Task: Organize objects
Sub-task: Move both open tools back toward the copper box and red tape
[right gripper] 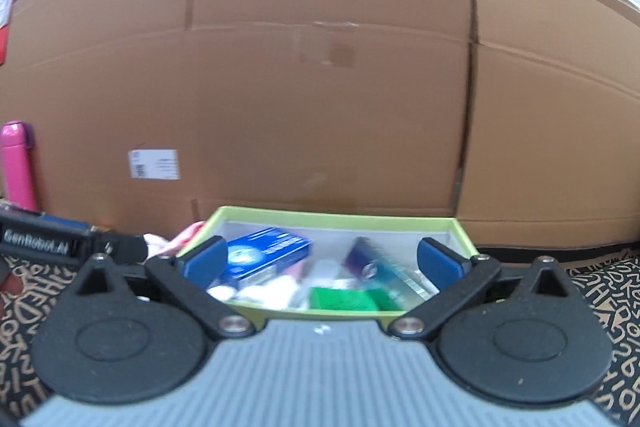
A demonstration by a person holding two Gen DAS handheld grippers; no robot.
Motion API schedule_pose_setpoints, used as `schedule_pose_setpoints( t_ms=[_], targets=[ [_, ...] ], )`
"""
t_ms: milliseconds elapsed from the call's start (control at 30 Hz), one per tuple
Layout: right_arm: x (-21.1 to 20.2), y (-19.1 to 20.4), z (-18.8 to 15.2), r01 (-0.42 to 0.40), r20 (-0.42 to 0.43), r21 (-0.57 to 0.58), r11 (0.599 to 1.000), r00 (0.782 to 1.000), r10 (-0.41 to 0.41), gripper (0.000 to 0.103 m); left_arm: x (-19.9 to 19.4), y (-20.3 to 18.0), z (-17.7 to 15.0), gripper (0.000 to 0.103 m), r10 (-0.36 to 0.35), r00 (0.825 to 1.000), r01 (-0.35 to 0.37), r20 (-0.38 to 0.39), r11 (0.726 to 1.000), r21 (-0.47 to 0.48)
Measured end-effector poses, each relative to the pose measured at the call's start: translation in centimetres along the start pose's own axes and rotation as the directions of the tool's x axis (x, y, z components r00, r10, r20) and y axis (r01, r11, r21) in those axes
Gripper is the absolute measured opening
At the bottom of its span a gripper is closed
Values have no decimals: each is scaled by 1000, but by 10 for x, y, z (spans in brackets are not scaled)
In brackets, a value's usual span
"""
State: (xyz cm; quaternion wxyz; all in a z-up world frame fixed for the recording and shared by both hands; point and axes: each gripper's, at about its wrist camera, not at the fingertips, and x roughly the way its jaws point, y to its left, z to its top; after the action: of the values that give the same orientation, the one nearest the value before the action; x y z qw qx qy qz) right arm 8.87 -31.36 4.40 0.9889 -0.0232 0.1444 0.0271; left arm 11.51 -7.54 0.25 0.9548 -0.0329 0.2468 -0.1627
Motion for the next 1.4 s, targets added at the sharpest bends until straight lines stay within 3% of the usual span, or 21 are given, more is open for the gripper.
schedule_pose_setpoints(
  t_ms=[200,333,400,500,567,600,833,1000,1033,1067,1100,1133,1167,1233,1333,1400],
  targets=[
    [-7,57,-15,-114,-30,-25,993,993,113,103,-28,56,-31,93,108,994,-108,-32,994,-5],
    [8,100,-26,-216,-111,-52,975,971,209,98,-35,87,-43,93,147,987,-149,-66,988,-35],
    [18,121,-32,-256,-152,-53,965,957,245,92,-38,102,-48,93,160,984,-165,-81,984,-59],
    [25,144,-35,-299,-196,-50,953,938,284,76,-43,121,-50,93,173,981,-181,-84,979,-93],
    [38,161,-33,-313,-214,-60,948,931,294,63,-45,132,-49,93,177,981,-184,-77,977,-108],
    [45,167,-31,-317,-222,-69,946,929,295,62,-46,137,-48,93,178,981,-186,-77,976,-111],
    [107,201,-31,-278,-291,-203,939,932,214,62,-21,170,-37,93,186,979,-195,-80,973,-127],
    [128,212,-46,-256,-320,-298,920,934,157,65,11,195,-18,93,195,978,-205,-73,966,-160],
    [128,211,-46,-247,-318,-292,924,936,150,63,18,198,-14,93,196,978,-206,-75,964,-167],
    [126,210,-46,-230,-312,-292,928,940,135,47,25,199,-11,92,195,978,-205,-77,964,-167],
    [122,211,-44,-212,-306,-311,926,945,113,38,32,200,-7,92,191,978,-202,-82,966,-161],
    [117,211,-42,-228,-313,-306,924,941,128,22,40,200,-4,92,183,979,-194,-86,969,-155],
    [109,209,-40,-258,-322,-276,926,933,164,14,49,201,-1,92,174,981,-186,-92,971,-150],
    [98,209,-39,-297,-327,-254,921,922,207,14,66,199,5,92,172,980,-186,-104,972,-143],
    [92,210,-37,-308,-303,-274,911,927,222,16,87,195,12,91,195,974,-209,-111,969,-133],
    [95,207,-33,-292,-284,-275,916,935,213,29,96,194,16,91,208,972,-222,-112,967,-125]
  ],
)
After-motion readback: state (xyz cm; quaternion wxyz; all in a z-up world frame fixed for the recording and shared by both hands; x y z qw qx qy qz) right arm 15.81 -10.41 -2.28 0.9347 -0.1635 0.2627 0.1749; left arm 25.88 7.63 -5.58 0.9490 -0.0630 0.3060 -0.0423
